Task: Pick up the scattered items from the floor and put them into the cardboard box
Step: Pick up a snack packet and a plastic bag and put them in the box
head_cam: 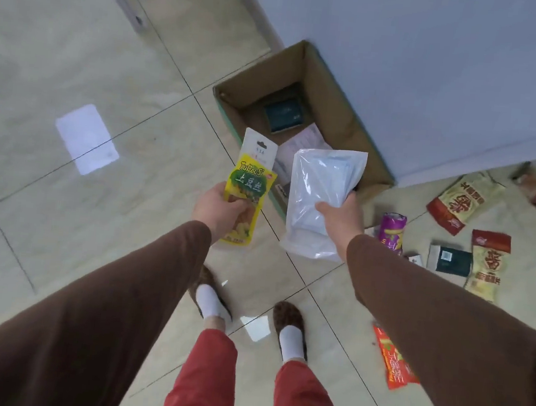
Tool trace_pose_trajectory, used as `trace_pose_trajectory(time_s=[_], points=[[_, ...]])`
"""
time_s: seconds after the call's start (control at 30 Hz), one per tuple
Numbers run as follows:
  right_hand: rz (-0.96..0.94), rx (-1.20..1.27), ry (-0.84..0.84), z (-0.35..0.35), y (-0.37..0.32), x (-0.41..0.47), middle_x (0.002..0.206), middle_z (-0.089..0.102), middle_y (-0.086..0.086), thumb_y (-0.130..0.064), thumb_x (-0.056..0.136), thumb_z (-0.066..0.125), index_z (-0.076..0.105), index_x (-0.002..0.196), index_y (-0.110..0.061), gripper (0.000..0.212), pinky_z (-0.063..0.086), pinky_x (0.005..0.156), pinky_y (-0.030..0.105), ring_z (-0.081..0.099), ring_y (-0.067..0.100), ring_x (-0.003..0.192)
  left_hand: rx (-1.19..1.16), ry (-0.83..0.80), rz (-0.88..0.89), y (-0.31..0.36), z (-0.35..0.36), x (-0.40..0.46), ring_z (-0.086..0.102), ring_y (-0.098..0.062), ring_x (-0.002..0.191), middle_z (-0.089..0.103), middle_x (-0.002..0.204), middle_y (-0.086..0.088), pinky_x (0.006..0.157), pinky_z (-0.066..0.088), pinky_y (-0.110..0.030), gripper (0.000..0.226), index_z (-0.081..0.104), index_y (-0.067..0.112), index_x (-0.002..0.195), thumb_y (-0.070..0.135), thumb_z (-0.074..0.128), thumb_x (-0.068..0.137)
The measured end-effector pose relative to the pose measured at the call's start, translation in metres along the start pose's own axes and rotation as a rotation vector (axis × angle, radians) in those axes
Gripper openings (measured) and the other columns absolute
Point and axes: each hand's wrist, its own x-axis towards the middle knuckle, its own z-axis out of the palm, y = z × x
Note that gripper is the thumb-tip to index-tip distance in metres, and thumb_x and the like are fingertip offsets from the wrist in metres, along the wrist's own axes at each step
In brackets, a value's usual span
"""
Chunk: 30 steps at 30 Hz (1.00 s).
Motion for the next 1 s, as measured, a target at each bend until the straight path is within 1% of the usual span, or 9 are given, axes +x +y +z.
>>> trace_pose_trajectory(time_s=[0.1,0.23,0.3,0.37,0.47,0.7,0.83,0.9,1.0], points=[[0.062,0.070,0.046,0.012,-0.015,0.014,0.114,0.061,0.004,-0.019,0.088,0.068,0.048,0.128,-0.014,0.044,0.046,0.083,0.036,0.060,0.027,0.097,0.006,-0.051,0.026,0.024,-0.016,0.032,0.073,-0.020,0.083,0.076,0.091,0.003,0.081,0.060,-0.035,0.034,0.069,0.026,0.105,0.035,0.079,0.073],[0.132,0.183,0.124,0.028,-0.031,0.041,0.109,0.060,0.005,-0.017,0.087,0.069,0.048,0.119,-0.013,0.038,0.046,0.080,0.037,0.060,0.028,0.096,0.062,-0.141,0.083,0.060,-0.029,0.083,0.066,-0.003,0.055,0.071,0.077,0.006,0.055,0.053,-0.018,0.016,0.068,0.020,0.095,0.020,0.078,0.082],[0.162,0.246,0.148,0.034,-0.039,0.056,0.105,0.061,0.003,-0.017,0.086,0.071,0.050,0.115,-0.014,0.036,0.047,0.079,0.036,0.062,0.025,0.093,0.122,-0.154,0.100,0.079,-0.029,0.108,0.061,0.001,0.047,0.068,0.073,0.005,0.050,0.050,-0.015,0.011,0.066,0.020,0.085,0.017,0.076,0.084],[0.199,0.319,0.156,0.038,-0.046,0.072,0.108,0.063,0.003,-0.016,0.086,0.072,0.051,0.114,-0.016,0.035,0.049,0.082,0.036,0.062,0.023,0.093,0.202,-0.170,0.103,0.099,-0.025,0.133,0.066,-0.008,0.063,0.070,0.083,-0.002,0.063,0.055,-0.021,0.008,0.066,0.019,0.091,0.019,0.073,0.086],[0.233,0.346,0.169,0.045,-0.056,0.098,0.114,0.061,0.005,-0.016,0.087,0.073,0.050,0.121,-0.014,0.041,0.046,0.086,0.036,0.060,0.027,0.100,0.324,-0.189,0.124,0.125,-0.014,0.171,0.069,-0.029,0.090,0.073,0.098,-0.009,0.083,0.058,-0.039,0.027,0.071,0.013,0.105,0.029,0.073,0.083],[0.324,0.420,0.220,0.059,-0.066,0.149,0.120,0.053,0.003,-0.020,0.088,0.077,0.035,0.133,-0.020,0.061,0.047,0.092,0.038,0.058,0.026,0.113,0.466,-0.239,0.198,0.165,0.012,0.237,0.067,-0.036,0.099,0.072,0.103,-0.015,0.087,0.056,-0.042,0.038,0.068,0.008,0.105,0.037,0.069,0.080],[0.386,0.393,0.269,0.067,-0.064,0.163,0.145,0.049,0.009,-0.018,0.089,0.074,0.007,0.159,-0.018,0.097,0.047,0.101,0.041,0.056,0.032,0.125,0.733,-0.219,0.286,0.173,0.016,0.262,0.054,-0.035,0.127,0.058,0.136,-0.016,0.102,0.045,-0.039,0.066,0.046,0.006,0.141,0.036,0.070,0.087],[0.392,0.311,0.287,0.070,-0.057,0.162,0.144,0.052,0.009,-0.019,0.091,0.070,0.016,0.159,-0.016,0.087,0.050,0.093,0.035,0.060,0.030,0.117,0.811,-0.220,0.359,0.176,0.012,0.266,0.051,-0.034,0.129,0.054,0.140,-0.017,0.102,0.041,-0.037,0.065,0.045,0.007,0.143,0.031,0.072,0.088],[0.291,0.068,0.293,0.075,-0.051,0.142,0.133,0.055,0.011,-0.021,0.091,0.064,0.045,0.141,-0.013,0.054,0.051,0.096,0.042,0.058,0.031,0.115,0.902,-0.270,0.518,0.177,0.003,0.258,0.057,-0.032,0.117,0.060,0.127,-0.012,0.093,0.046,-0.038,0.043,0.056,0.013,0.127,0.024,0.069,0.088]])
